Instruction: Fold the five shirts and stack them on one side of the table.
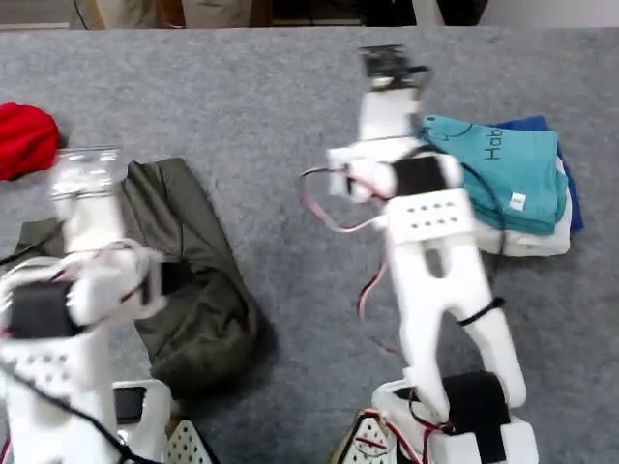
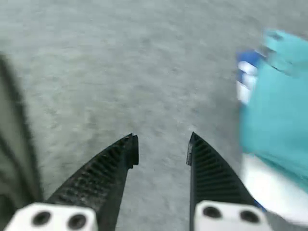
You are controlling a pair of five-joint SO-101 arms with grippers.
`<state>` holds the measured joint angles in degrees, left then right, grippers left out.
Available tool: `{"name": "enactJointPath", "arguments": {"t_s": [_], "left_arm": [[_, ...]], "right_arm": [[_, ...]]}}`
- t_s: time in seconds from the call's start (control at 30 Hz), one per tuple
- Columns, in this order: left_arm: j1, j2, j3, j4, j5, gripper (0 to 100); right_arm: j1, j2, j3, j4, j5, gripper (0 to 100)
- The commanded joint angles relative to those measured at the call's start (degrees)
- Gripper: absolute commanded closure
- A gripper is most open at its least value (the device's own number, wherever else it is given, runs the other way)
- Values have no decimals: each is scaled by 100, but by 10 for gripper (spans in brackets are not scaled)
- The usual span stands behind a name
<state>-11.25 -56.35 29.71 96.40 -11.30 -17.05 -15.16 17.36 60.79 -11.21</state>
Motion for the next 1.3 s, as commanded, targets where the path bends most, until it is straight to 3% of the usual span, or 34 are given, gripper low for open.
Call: {"name": "enactJointPath", "arguments": {"t_s": [0.0,0.13,0.27,0.37,0.47,0.67,0.8,1.03,1.27], "left_arm": [[-1178,-382,-18,35,-334,686],[-2611,-444,686,-352,-431,686],[-4070,-470,1916,-1582,-431,686],[-4879,-497,2523,-2268,-475,686],[-5363,-488,2769,-2391,-607,686],[-5415,-488,3015,-2382,-862,686],[-5407,-488,3015,-2409,-870,686],[-4932,-444,3095,-2365,-835,686],[-4193,-444,3499,-2374,-835,686]], "right_arm": [[-884,277,-259,-431,149,817],[-1868,1305,-919,-413,132,816],[-2844,2721,-2035,-141,114,816],[-3380,3811,-3090,264,-141,816],[-3662,4901,-4277,695,-246,816],[-3600,6905,-6659,1486,-246,838],[-3055,7837,-8365,2418,-404,998],[-1947,8998,-10958,4149,-440,997],[-453,8690,-10853,4176,-440,997]]}}
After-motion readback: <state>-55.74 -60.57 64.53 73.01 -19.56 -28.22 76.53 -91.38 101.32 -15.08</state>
